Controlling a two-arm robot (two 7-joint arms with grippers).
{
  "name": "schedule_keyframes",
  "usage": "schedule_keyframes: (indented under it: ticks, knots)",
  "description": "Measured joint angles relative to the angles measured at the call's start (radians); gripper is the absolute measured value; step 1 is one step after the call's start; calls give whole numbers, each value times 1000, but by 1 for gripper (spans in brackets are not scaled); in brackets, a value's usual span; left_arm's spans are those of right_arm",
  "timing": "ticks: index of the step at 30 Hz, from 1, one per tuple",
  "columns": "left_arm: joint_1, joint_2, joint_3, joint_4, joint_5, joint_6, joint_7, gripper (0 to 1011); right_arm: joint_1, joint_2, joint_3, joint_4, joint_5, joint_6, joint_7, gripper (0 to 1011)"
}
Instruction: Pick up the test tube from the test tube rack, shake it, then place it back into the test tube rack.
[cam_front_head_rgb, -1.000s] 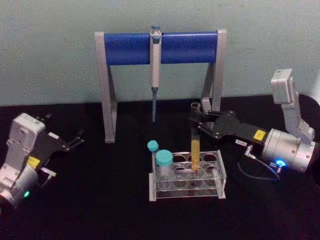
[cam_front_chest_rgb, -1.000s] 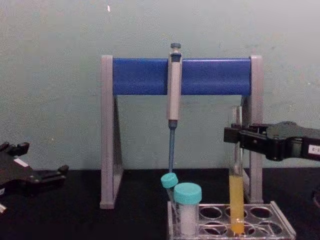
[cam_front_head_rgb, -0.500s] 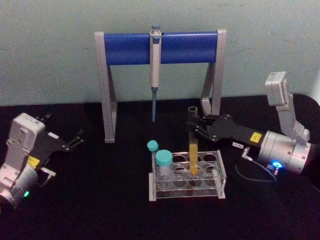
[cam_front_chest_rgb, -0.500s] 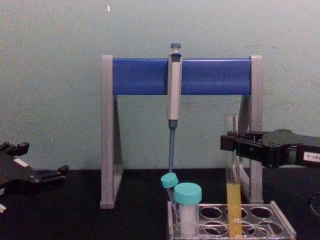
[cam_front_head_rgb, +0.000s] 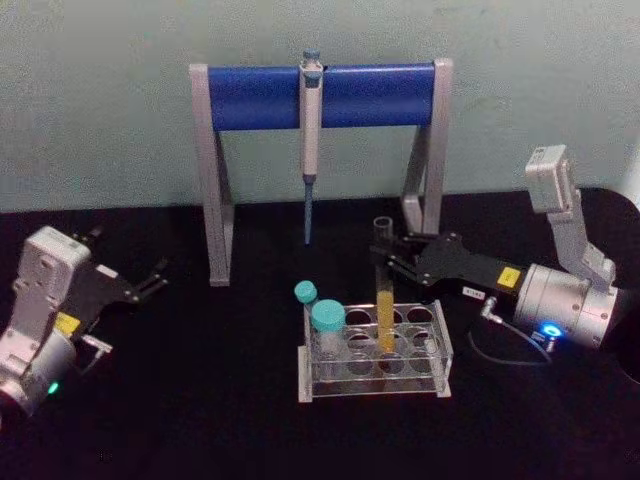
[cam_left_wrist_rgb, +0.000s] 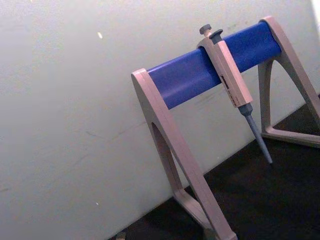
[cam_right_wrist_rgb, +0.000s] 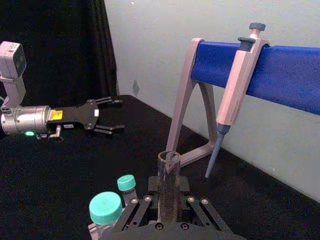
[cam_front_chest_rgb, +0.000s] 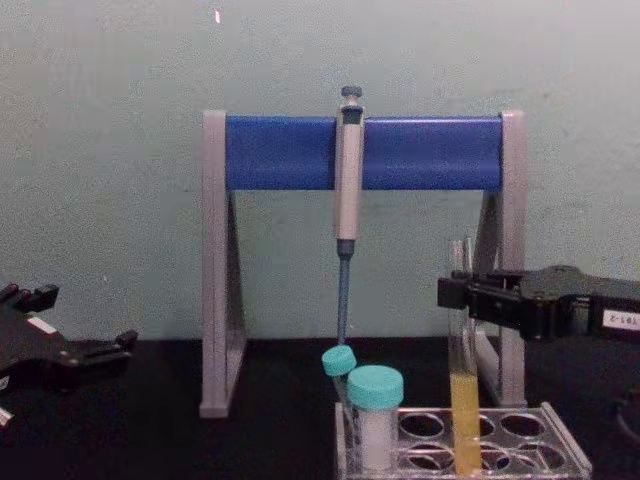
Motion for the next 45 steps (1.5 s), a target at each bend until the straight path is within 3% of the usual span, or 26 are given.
schedule_keyframes:
  ticks: [45]
  knots:
    - [0, 0, 0, 0, 0, 0, 0, 1001, 15, 2, -23, 22, -7, 18, 12, 229]
